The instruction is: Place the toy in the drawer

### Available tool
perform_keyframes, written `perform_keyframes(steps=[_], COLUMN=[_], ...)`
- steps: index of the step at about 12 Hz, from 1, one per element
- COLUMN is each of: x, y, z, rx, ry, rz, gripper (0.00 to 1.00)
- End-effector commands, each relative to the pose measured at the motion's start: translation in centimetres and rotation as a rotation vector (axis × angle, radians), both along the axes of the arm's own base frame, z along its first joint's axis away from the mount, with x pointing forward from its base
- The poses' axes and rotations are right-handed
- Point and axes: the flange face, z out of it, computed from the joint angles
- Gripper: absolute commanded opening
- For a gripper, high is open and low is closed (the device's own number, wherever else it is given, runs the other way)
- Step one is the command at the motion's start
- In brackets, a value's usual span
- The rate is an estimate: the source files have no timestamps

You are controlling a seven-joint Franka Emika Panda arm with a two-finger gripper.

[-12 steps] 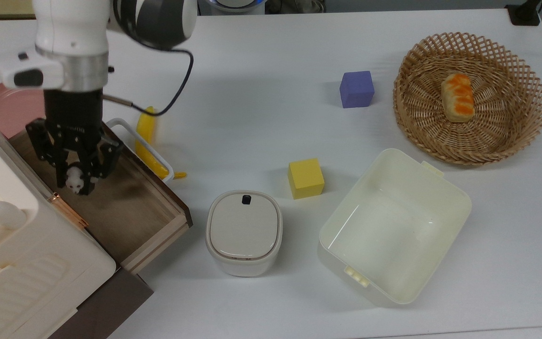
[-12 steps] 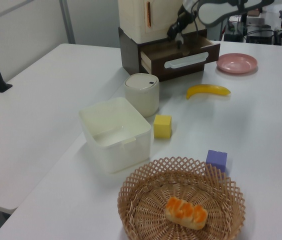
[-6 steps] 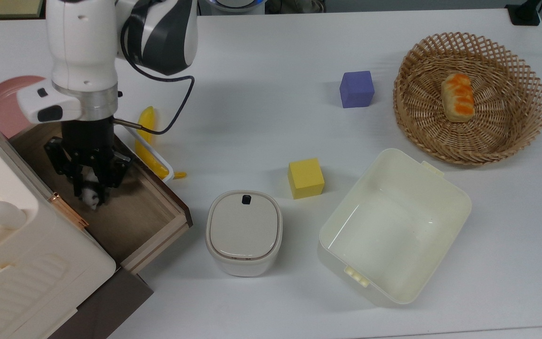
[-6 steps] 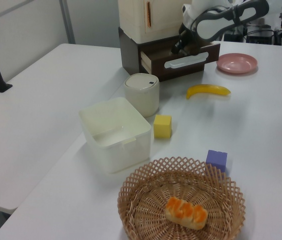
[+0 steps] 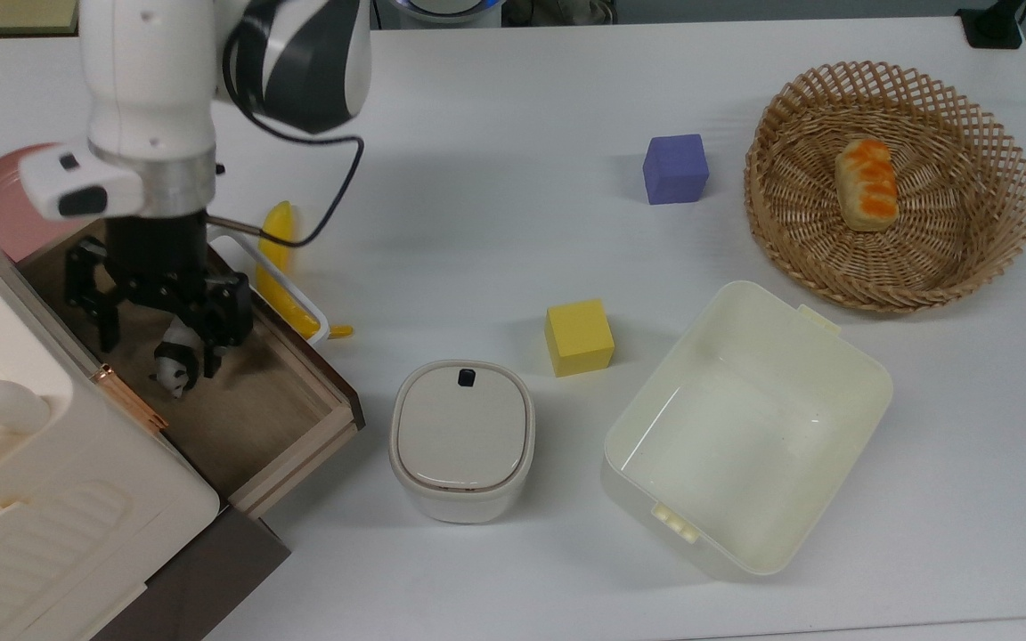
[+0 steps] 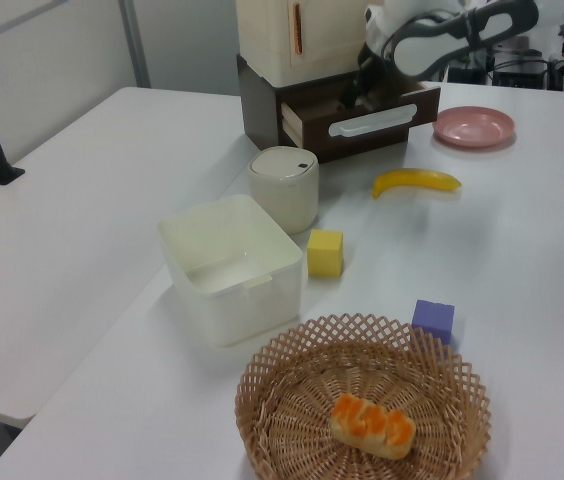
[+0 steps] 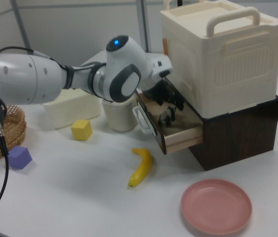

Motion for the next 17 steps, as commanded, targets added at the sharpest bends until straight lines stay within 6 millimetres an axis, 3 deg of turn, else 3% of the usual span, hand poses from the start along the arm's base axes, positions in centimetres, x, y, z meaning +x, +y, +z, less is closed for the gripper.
perform_keyframes(steps=[1,3,6,8,10,12,15,17], x=[-1.7,-2.5,-3.8,-5.6,-6.9,-8.0,-9.3,-9.5], y=[0.9,2.1,7.5,10.1,14.4,17.1,17.1,16.9], z=[6.9,10.2,12.6,12.1,10.8,9.0,7.7,8.3], rx=[0.02,0.055,0.105,0.136,0.158,0.164,0.15,0.152], ry=[-0.092,-0.13,-0.029,0.152,0.31,0.419,0.503,0.498], rz=[-0.004,-0.026,0.024,0.057,0.121,0.163,0.232,0.224], gripper=[1.0,1.0,1.0,1.0,1.0,1.0,1.0,1.0])
